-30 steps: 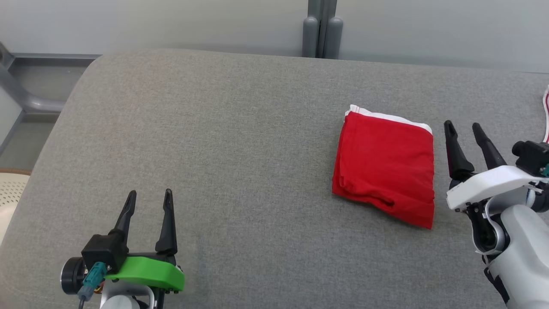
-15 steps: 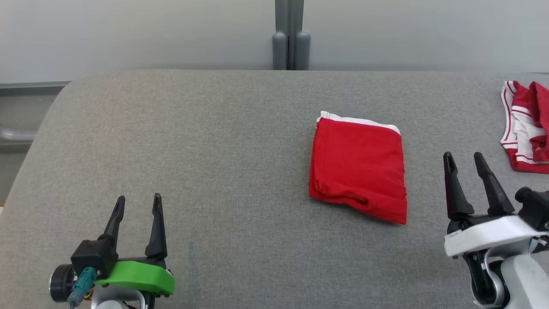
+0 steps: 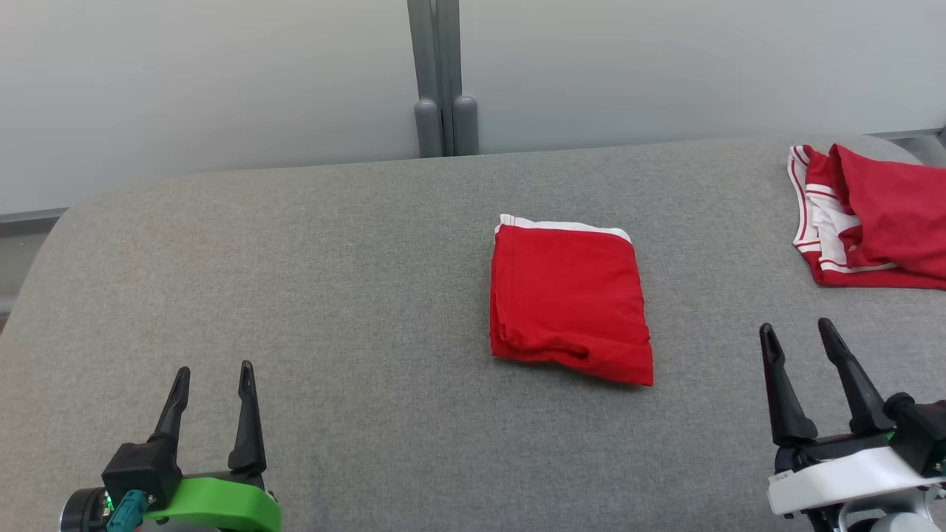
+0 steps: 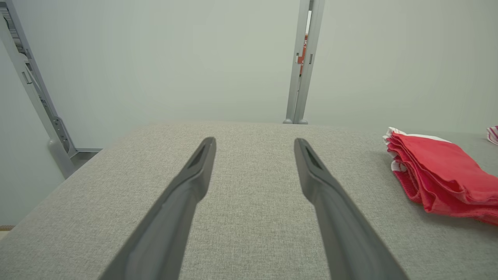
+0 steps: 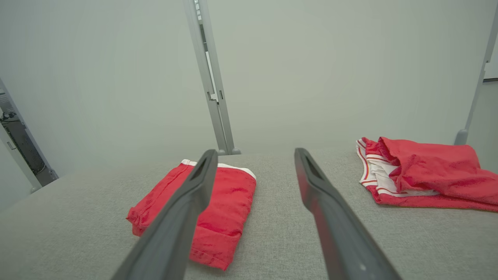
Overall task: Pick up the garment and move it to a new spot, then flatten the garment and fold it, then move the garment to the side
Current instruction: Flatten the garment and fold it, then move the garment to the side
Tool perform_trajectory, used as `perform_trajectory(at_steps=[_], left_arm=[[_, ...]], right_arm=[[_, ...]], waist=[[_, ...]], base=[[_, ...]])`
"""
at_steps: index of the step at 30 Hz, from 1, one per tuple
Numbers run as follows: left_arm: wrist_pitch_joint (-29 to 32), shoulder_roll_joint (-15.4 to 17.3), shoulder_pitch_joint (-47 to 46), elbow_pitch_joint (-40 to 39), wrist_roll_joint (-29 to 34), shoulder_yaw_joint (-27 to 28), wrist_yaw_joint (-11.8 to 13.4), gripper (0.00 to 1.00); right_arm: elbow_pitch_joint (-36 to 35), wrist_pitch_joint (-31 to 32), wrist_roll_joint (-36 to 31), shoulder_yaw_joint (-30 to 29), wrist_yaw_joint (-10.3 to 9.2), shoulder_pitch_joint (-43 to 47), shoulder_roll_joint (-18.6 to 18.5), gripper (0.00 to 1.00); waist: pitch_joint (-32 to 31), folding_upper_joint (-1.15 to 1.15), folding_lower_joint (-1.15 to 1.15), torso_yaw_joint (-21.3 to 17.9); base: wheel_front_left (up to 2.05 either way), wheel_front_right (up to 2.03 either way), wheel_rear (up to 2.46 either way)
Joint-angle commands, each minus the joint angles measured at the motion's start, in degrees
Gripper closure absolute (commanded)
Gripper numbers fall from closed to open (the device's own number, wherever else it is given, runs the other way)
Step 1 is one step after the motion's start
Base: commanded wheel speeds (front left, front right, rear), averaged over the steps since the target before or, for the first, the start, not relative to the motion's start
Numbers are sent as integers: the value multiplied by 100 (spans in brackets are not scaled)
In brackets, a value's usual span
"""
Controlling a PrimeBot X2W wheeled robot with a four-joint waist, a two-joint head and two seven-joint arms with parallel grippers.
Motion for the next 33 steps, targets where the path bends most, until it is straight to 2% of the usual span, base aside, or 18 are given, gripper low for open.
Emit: perform_trajectory(at_steps=[1,14,33], left_arm=[[0,60,94,-25,27,11,25,0],[17,242,464,-199,-86,-239,-156,0],[-3,162,218,-8,-292,-172,-82,0]], right_arm=[[-57,-15,-56,-82,-2,118,24,0],[-47,-15,-262,-341,-2,343,150,0],[622,-16,-197,-84,-2,-102,248,0]], waist=[[-61,0,0,-53],[-126,0,0,-51],[-147,0,0,53]], base=[[0,0,0],[0,0,0],[0,0,0]])
